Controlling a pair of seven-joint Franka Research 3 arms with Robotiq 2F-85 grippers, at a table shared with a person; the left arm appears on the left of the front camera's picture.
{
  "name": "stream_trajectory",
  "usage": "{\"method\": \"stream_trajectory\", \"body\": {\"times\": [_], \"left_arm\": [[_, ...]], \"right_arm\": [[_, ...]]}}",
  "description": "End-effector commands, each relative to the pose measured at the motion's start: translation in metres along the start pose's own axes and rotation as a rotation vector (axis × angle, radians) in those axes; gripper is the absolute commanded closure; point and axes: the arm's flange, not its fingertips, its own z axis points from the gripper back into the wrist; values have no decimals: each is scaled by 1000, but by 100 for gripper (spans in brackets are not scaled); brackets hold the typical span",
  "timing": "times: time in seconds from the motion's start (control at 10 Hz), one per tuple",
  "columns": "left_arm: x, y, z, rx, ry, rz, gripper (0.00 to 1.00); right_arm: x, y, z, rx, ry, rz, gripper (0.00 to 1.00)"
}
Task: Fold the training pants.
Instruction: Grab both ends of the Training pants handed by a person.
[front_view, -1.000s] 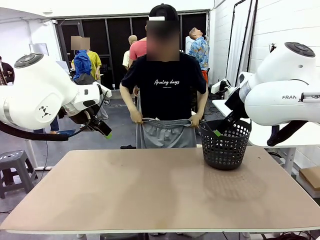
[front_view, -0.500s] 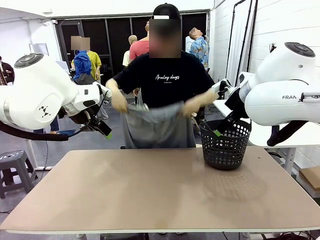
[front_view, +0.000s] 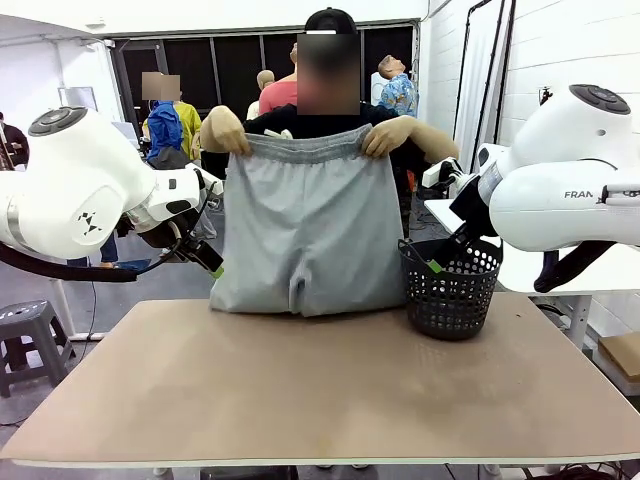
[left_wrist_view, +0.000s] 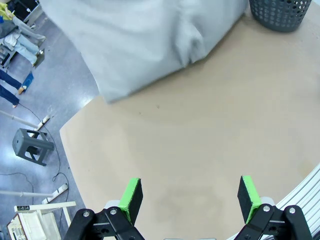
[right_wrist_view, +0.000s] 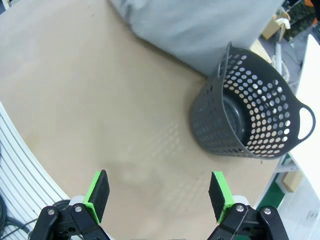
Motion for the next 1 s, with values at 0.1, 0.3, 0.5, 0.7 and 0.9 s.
{"method": "stream_trajectory", "body": {"times": [0.1, 0.3, 0.5, 0.7, 0.9], "left_arm": [[0, 0, 1, 1, -9, -9, 0], [0, 0, 1, 1, -9, -9, 0], [0, 0, 1, 1, -9, -9, 0], [0, 0, 1, 1, -9, -9, 0], [0, 0, 1, 1, -9, -9, 0]], "right_arm": [[0, 0, 0, 0, 0, -1, 0], [0, 0, 0, 0, 0, -1, 0], [0, 0, 0, 0, 0, -1, 0], [0, 0, 0, 0, 0, -1, 0], [0, 0, 0, 0, 0, -1, 0]]}}
